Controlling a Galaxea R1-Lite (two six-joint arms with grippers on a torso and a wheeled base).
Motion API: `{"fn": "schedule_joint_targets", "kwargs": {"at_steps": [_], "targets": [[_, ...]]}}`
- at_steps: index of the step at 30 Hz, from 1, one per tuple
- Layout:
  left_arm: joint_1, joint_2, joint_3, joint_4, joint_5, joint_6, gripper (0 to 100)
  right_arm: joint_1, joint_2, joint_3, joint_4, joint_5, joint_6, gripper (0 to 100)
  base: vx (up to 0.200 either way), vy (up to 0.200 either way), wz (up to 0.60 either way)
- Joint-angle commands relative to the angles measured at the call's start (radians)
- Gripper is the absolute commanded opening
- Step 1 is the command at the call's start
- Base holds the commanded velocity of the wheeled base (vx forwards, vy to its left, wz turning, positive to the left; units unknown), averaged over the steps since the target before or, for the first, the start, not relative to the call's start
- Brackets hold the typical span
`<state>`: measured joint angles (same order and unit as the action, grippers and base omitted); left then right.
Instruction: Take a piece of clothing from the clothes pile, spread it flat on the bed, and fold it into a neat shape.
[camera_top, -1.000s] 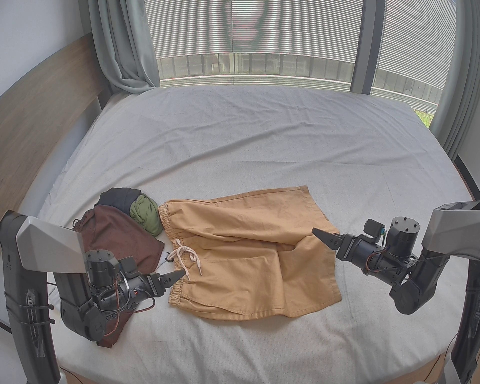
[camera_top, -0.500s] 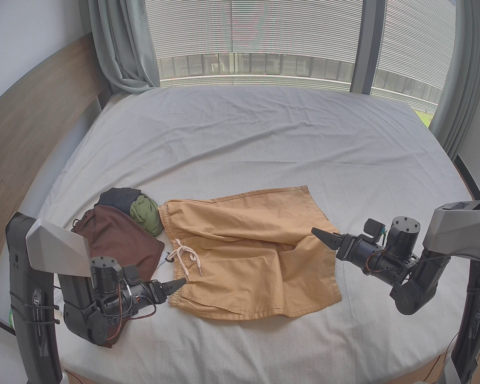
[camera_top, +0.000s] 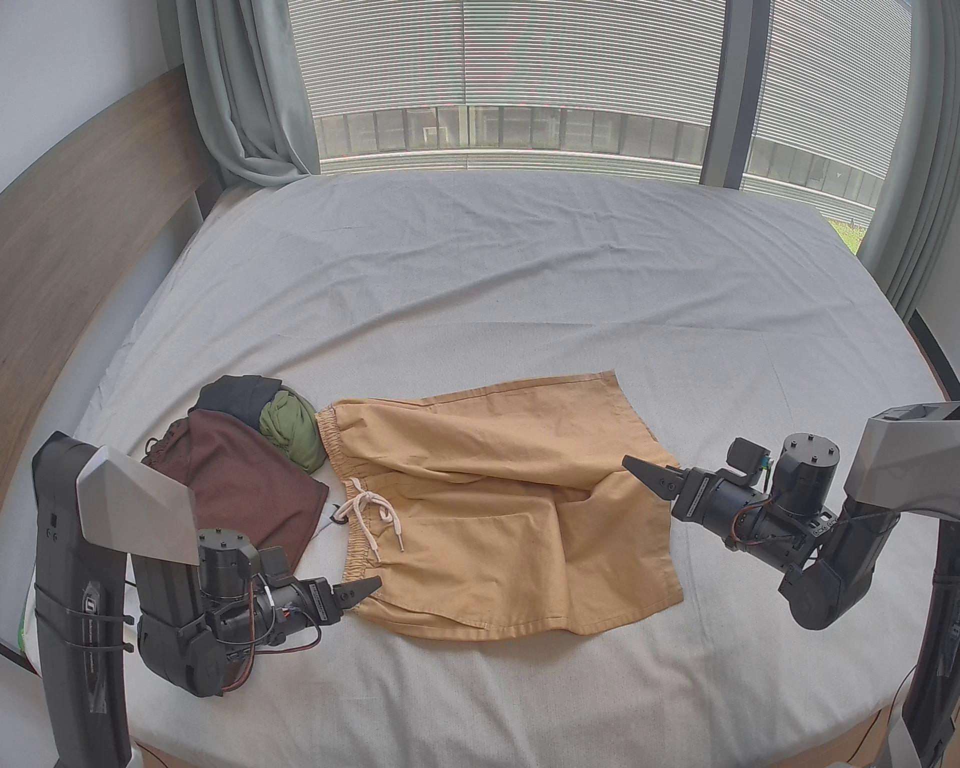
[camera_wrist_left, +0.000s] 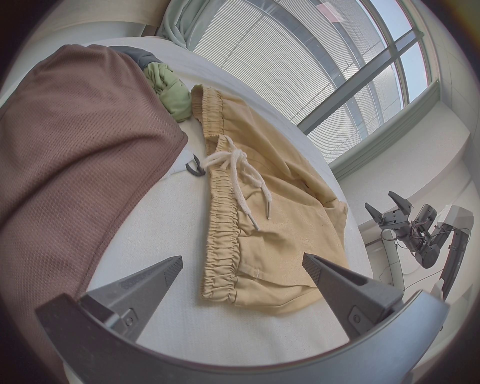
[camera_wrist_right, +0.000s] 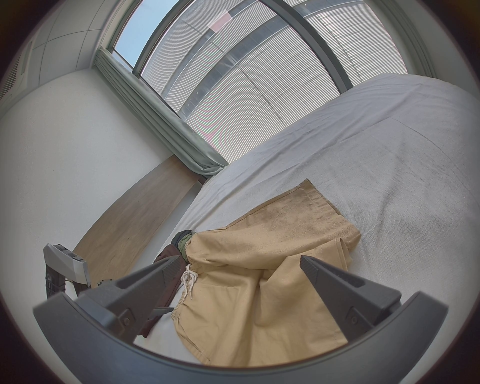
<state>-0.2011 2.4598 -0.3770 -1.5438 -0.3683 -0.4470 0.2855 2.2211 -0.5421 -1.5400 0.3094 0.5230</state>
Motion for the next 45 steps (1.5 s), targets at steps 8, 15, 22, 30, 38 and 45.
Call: {"fn": "schedule_joint_targets", "kwargs": {"at_steps": [8, 15, 22, 30, 38, 45], "targets": [[-0.018, 0.076, -0.029, -0.001, 0.008, 0.001, 100, -0.005, 0.002, -0.002, 0.000, 0.001, 0.000, 100, 0.000, 0.000, 0.00], [-0.018, 0.077, -0.029, -0.001, 0.009, 0.001, 0, -0.005, 0.002, -0.001, 0.000, 0.001, 0.000, 100, 0.000, 0.000, 0.00], [-0.018, 0.079, -0.039, -0.001, 0.008, -0.001, 0, -0.014, 0.002, 0.041, 0.001, 0.002, -0.029, 100, 0.000, 0.000, 0.00], [-0.015, 0.079, -0.039, -0.001, 0.008, 0.002, 0, -0.086, 0.089, 0.108, 0.038, 0.028, -0.219, 100, 0.000, 0.000, 0.00], [-0.012, 0.080, -0.039, -0.001, 0.008, 0.004, 0, -0.118, 0.154, 0.168, 0.044, 0.060, -0.279, 100, 0.000, 0.000, 0.00], [-0.012, 0.080, -0.037, -0.001, 0.008, 0.005, 0, -0.118, 0.203, 0.189, 0.041, 0.060, -0.281, 100, 0.000, 0.000, 0.00]]}}
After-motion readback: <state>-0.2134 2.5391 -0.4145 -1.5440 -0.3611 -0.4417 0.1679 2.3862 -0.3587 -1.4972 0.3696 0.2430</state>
